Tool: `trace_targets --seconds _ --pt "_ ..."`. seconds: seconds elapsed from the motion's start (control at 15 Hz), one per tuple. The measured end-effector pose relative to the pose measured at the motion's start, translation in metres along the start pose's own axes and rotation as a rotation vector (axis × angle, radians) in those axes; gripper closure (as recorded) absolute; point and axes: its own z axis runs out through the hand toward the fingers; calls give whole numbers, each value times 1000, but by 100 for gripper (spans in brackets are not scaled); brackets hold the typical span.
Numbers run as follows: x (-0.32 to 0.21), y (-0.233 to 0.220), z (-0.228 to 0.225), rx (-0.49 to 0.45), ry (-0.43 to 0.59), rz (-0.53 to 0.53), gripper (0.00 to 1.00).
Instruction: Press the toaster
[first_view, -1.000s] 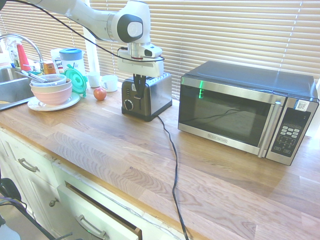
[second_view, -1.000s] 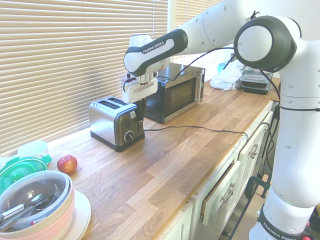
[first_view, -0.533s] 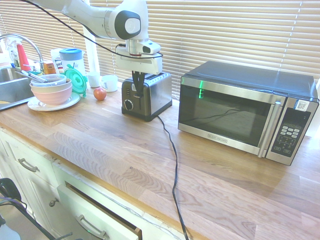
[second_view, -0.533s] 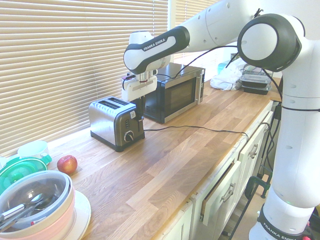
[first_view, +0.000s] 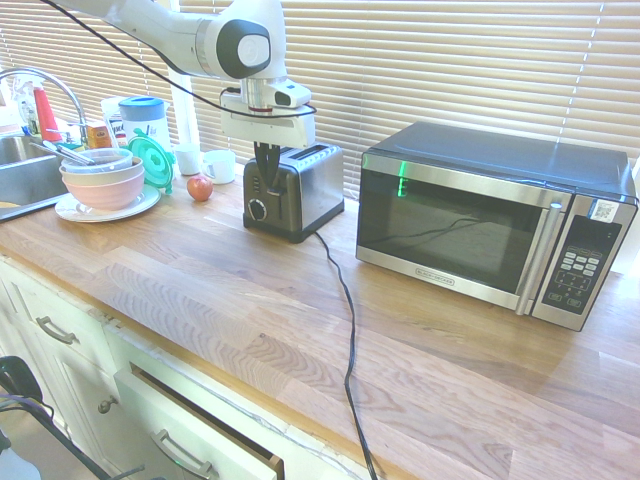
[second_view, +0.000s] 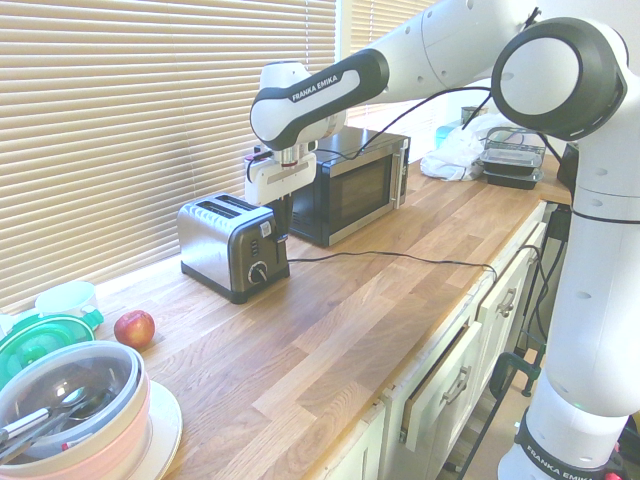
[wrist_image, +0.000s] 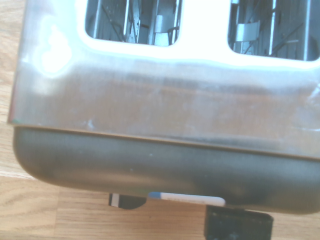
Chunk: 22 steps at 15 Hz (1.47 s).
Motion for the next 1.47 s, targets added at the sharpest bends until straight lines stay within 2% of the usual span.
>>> trace_targets --seconds 1.07,1.47 --pt "7 -8 6 -1 3 7 100" --pt "5 -33 47 -40 -51 -2 100"
